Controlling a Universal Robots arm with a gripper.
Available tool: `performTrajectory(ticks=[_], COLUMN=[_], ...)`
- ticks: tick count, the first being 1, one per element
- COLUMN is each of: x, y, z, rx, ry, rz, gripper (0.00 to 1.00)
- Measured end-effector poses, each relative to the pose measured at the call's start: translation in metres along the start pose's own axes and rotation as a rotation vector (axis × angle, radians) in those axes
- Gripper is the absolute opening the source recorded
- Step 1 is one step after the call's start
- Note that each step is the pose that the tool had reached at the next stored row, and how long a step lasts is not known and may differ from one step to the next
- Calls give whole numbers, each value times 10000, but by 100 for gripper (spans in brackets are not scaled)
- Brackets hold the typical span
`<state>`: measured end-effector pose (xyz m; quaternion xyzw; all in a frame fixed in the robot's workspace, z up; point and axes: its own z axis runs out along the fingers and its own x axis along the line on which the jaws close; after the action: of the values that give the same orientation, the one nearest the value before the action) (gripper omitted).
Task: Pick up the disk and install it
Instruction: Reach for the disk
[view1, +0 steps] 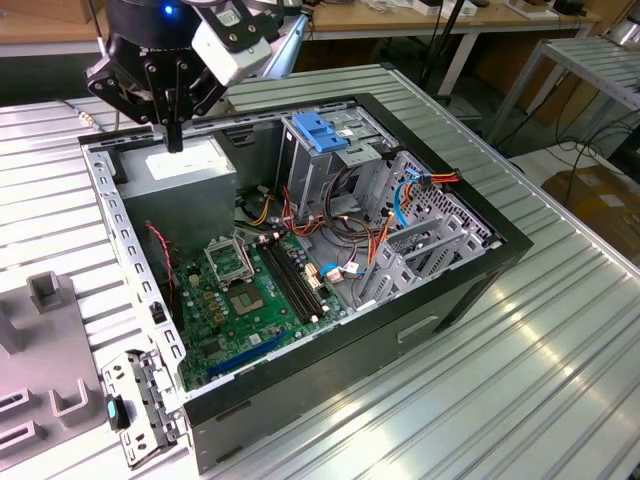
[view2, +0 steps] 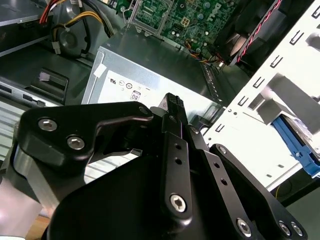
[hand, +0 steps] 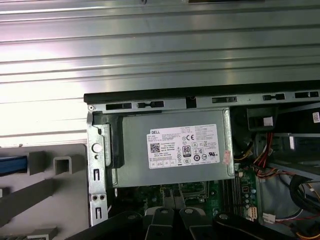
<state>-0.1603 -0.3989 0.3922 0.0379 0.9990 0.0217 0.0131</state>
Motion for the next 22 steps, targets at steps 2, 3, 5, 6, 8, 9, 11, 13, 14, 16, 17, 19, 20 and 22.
performTrajectory(ticks=[2, 3, 5, 6, 8, 9, 11, 13, 14, 16, 17, 19, 20, 22], x=[7, 10, 18, 22, 33, 43, 56, 71, 81, 107, 115, 133, 153, 188], y=[-1, -1, -1, -2, -3, -4, -4, -6, -7, -8, -9, -11, -12, -15], z=[0, 0, 1, 1, 1, 2, 2, 2, 1, 2, 3, 3, 3, 3], rx=[0, 0, 0, 0, 0, 0, 0, 0, 1, 0, 0, 0, 0, 0], ry=[0, 0, 0, 0, 0, 0, 0, 1, 1, 0, 1, 0, 1, 1], rz=[0, 0, 0, 0, 0, 0, 0, 0, 0, 0, 0, 0, 0, 0], gripper=[11, 11, 11, 11, 11, 11, 11, 11, 11, 11, 11, 11, 11, 11])
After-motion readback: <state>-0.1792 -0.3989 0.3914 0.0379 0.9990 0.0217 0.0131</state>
